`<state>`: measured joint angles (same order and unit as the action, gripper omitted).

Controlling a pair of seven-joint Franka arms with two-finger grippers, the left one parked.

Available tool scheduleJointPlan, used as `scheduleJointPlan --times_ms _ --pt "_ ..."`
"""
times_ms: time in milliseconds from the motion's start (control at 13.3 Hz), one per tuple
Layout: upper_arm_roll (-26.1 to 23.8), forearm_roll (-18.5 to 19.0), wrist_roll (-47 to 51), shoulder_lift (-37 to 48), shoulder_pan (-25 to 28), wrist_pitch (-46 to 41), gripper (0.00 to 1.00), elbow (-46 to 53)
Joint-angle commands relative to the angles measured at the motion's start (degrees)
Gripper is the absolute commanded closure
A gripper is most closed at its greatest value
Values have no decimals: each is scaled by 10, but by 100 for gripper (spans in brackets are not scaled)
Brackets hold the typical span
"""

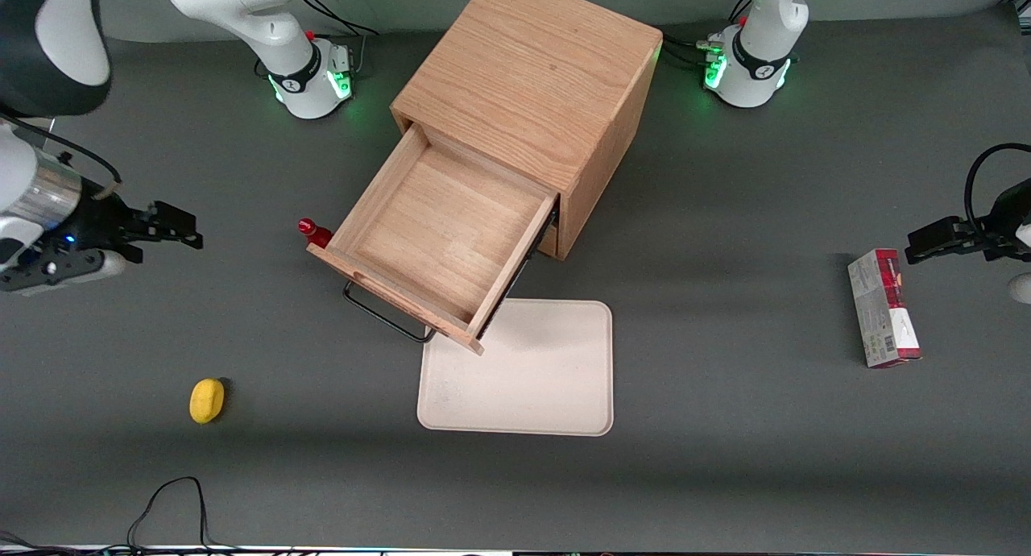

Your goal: Open upper drawer

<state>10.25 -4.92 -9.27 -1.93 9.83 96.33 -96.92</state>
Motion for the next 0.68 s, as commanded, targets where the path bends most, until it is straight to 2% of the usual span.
scheduleJointPlan --times_ms 0,602 --pt "-86 21 26 25 -59 1 0 -18" --pt "-90 29 42 10 -57 -15 0 19"
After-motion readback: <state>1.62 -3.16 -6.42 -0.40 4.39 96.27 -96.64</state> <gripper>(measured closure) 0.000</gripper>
